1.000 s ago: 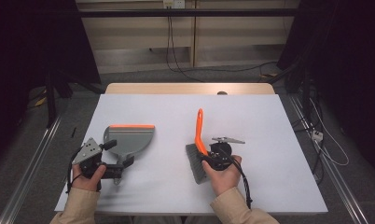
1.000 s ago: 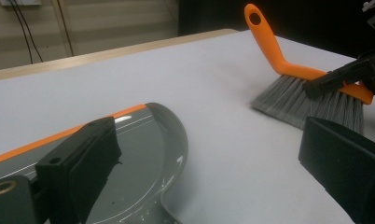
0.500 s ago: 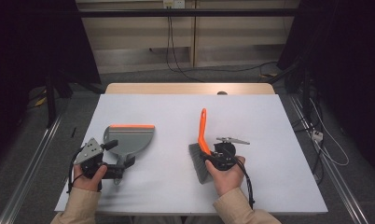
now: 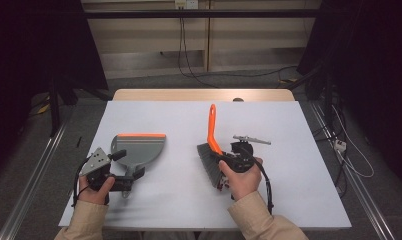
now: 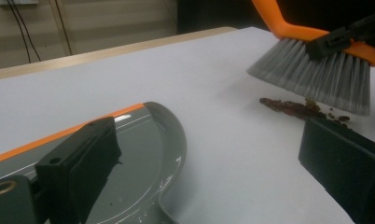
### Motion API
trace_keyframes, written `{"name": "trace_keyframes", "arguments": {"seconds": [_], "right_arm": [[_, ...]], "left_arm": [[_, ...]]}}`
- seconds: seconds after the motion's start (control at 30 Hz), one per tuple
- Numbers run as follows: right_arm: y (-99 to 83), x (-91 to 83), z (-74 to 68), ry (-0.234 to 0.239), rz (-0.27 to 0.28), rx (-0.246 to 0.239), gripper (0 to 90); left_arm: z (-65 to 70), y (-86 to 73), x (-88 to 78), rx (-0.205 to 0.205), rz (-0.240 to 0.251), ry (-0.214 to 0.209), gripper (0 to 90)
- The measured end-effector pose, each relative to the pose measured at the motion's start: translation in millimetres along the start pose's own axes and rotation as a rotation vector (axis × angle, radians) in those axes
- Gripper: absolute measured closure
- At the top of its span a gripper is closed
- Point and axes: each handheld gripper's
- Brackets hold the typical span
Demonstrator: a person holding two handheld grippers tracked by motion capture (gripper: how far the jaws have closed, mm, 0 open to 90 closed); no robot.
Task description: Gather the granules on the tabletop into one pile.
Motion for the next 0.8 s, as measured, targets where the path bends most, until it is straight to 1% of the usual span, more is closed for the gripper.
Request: {"name": "trace_keyframes", "arguments": {"seconds": [0.03, 0.1, 0.13, 0.17, 0.2, 0.23, 0.27, 0.33, 0.4, 0.47, 0.53, 0.6, 0.63, 0.67, 0.77, 0.8], "right_arm": [[3.8, -0.3, 0.5, 0.001, 0.006, -0.013, 71.3], [11.3, 0.4, 2.6, 0.03, 0.018, -0.058, 71.3], [14.4, 0.6, 3.3, 0.02, 0.018, -0.069, 71.3], [17.7, 1.5, 4.9, 0.018, 0.018, -0.101, 71.3], [20.2, 2.5, 6.6, 0.028, 0.021, -0.138, 71.3], [23.0, 3.8, 8.8, 0.023, 0.037, -0.185, 71.3], [25.5, 4.6, 10.6, 0.016, 0.037, -0.215, 71.3], [30.3, 7.4, 15.6, 0.025, 0.029, -0.281, 71.3], [34.2, 10.2, 20.2, 0.012, 0.026, -0.366, 71.3], [38.0, 14.5, 26.2, 0.014, 0.015, -0.428, 71.3], [41.4, 19.2, 31.6, 0.006, -0.01, -0.489, 71.3], [44.8, 25.3, 36.4, 0.015, -0.024, -0.606, 71.3], [45.8, 27.9, 37.6, 0.02, -0.028, -0.644, 71.3], [46.7, 30.1, 38.1, 0.02, -0.032, -0.658, 71.3], [47.8, 36.7, 40.6, 0.056, -0.019, -0.716, 71.3], [47.8, 40.0, 42.0, 0.05, -0.029, -0.743, 71.3]], "left_arm": [[0.2, 0.0, -0.1, -0.003, 0.0, 0.001, 4.7], [0.0, 0.0, -0.3, -0.004, 0.002, 0.001, 4.7], [-0.3, 0.0, -0.4, -0.004, 0.001, 0.002, 4.7], [-0.6, 0.0, -0.6, -0.001, 0.001, 0.002, 4.7], [-0.8, 0.0, -0.9, -0.004, 0.001, 0.001, 4.7], [-1.1, 0.0, -1.1, -0.003, 0.001, 0.003, 4.7], [-1.4, 0.0, -1.2, -0.003, 0.001, 0.004, 4.7], [-1.5, 0.0, -1.3, -0.005, 0.001, 0.004, 4.7], [-1.6, 0.0, -1.4, -0.005, 0.003, 0.004, 4.7], [-1.7, 0.1, -1.4, -0.006, 0.003, 0.004, 4.7], [-1.6, 0.0, -1.2, -0.009, 0.003, 0.006, 4.7], [-1.9, -0.1, -1.1, -0.011, 0.002, 0.006, 4.7], [-1.9, -0.1, -0.9, -0.012, 0.003, 0.006, 4.7], [-2.0, -0.1, -0.6, -0.012, 0.002, 0.007, 4.7], [-1.9, -0.3, -0.1, -0.015, 0.002, 0.006, 4.7], [-2.1, -0.4, -0.4, -0.013, 0.001, 0.007, 4.7]]}}
Point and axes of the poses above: each handheld gripper's, and its own axes: x roughly forward along the jaws, y roughly out of its top, z roughly to its right, and after that the axes turned 7 degrees about x, right-handed
